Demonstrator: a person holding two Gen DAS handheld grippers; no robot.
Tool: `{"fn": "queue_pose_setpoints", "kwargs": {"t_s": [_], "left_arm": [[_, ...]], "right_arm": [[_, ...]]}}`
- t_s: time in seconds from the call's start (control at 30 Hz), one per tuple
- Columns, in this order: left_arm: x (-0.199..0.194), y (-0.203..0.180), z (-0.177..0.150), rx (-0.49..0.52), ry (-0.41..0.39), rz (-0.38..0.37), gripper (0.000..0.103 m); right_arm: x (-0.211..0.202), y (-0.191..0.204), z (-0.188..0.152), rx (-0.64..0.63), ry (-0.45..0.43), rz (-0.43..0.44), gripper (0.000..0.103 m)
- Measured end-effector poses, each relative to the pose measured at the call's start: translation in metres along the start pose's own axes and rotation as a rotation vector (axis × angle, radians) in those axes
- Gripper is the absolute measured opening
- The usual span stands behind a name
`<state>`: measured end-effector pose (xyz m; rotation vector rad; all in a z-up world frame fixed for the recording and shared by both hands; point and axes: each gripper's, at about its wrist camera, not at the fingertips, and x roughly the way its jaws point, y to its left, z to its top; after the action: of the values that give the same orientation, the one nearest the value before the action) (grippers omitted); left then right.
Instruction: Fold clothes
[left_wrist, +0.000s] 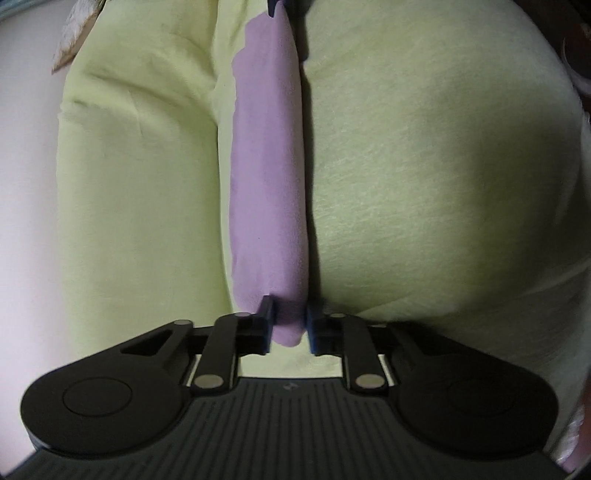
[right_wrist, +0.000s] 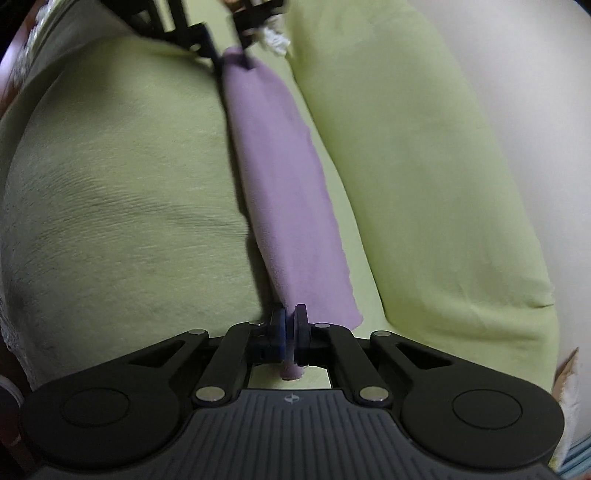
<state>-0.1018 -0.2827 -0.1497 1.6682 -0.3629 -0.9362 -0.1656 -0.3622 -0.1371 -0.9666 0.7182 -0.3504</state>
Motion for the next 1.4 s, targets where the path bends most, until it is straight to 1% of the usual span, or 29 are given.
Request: {"fn": "queue_pose_setpoints", "kwargs": {"t_s": [0.03,0.1,0.17,0.27,0.3,0.33,0.37,0.4,0.43,0.5,0.53,0.57,0.63,0.7,0.73,0.77,0.8,0.83,0.93,0.97,1.07,1.13,1.2,1.27,1.3,1.33,1.37,1.4], "left_arm": [[-0.003,0.006,0.001,-0.050,-0.001,-0.036,0.008],[-0.011,0.026,0.005,-0.209,-0.016,-0.131,0.005],[-0.019,0.040,0.006,-0.343,-0.040,-0.205,0.004],[-0.020,0.046,0.006,-0.467,-0.046,-0.282,0.005],[-0.017,0.044,0.006,-0.476,-0.033,-0.273,0.006],[-0.015,0.046,0.008,-0.479,-0.023,-0.251,0.007],[-0.012,0.047,0.010,-0.481,-0.013,-0.229,0.008],[-0.014,0.050,0.007,-0.500,-0.017,-0.220,0.009],[-0.016,0.054,0.004,-0.523,-0.024,-0.219,0.019],[-0.018,0.054,0.001,-0.498,-0.032,-0.162,0.034],[-0.016,0.046,0.003,-0.420,-0.027,-0.113,0.034],[-0.009,0.039,0.011,-0.324,-0.012,-0.072,0.034],[0.001,0.016,0.016,-0.157,0.000,-0.012,0.034],[0.008,0.005,0.019,-0.067,-0.002,0.018,0.032],[0.011,0.002,0.020,-0.028,-0.006,0.034,0.031],[0.016,0.002,0.021,-0.007,-0.007,0.035,0.031],[0.020,0.002,0.021,0.014,-0.008,0.036,0.029],[0.025,0.002,0.022,0.034,-0.009,0.037,0.023],[0.030,0.001,0.018,0.104,-0.014,0.037,0.013],[0.028,0.001,0.016,0.102,-0.021,0.034,0.012],[0.018,0.022,0.010,-0.027,-0.039,-0.009,0.009],[0.012,0.034,0.013,-0.111,-0.055,-0.049,0.009],[0.009,0.040,0.018,-0.183,-0.072,-0.102,0.009],[0.011,0.038,0.021,-0.242,-0.071,-0.151,0.010],[0.012,0.036,0.021,-0.255,-0.068,-0.141,0.014],[0.012,0.033,0.021,-0.268,-0.064,-0.131,0.014],[0.013,0.031,0.021,-0.282,-0.060,-0.121,0.015],[0.009,0.036,0.018,-0.327,-0.061,-0.143,0.015]], "right_arm": [[-0.002,-0.005,-0.003,0.013,-0.004,0.007,0.000],[-0.005,-0.013,-0.011,0.030,-0.003,0.012,0.000],[-0.006,-0.016,-0.017,0.040,0.003,0.020,0.000],[0.000,-0.013,-0.020,0.052,0.016,0.044,0.000],[0.001,-0.012,-0.020,0.046,0.024,0.035,0.000],[0.002,-0.010,-0.021,0.037,0.034,0.023,0.005],[0.001,-0.012,-0.022,0.046,0.043,0.020,0.017],[-0.002,-0.016,-0.022,0.077,0.041,0.024,0.023],[-0.005,-0.020,-0.023,0.115,0.034,0.031,0.029],[-0.009,-0.028,-0.023,0.178,0.022,0.046,0.033],[-0.008,-0.027,-0.022,0.176,0.020,0.045,0.038],[-0.007,-0.024,-0.022,0.148,0.020,0.036,0.040],[-0.005,-0.016,-0.024,0.074,0.023,0.010,0.038],[-0.001,-0.011,-0.025,0.021,0.023,-0.017,0.034],[0.002,-0.009,-0.026,-0.001,0.025,-0.028,0.028],[0.005,-0.008,-0.027,-0.023,0.029,-0.036,0.021],[0.009,-0.007,-0.028,-0.043,0.033,-0.040,0.016],[0.012,-0.008,-0.029,-0.052,0.033,-0.039,0.000],[0.010,-0.022,-0.033,-0.028,0.018,-0.030,0.000],[0.008,-0.028,-0.036,-0.018,0.011,-0.032,0.000],[0.006,-0.045,-0.044,-0.005,-0.005,-0.045,0.000],[0.006,-0.054,-0.051,0.002,0.002,-0.042,0.000],[0.007,-0.059,-0.059,0.016,0.015,-0.026,0.000],[0.010,-0.061,-0.065,0.047,0.049,0.045,0.000],[0.011,-0.062,-0.068,0.065,0.067,0.087,0.003],[0.010,-0.067,-0.070,0.099,0.072,0.112,0.009],[0.006,-0.076,-0.071,0.140,0.069,0.128,0.022],[0.002,-0.084,-0.072,0.182,0.067,0.145,0.027]]}}
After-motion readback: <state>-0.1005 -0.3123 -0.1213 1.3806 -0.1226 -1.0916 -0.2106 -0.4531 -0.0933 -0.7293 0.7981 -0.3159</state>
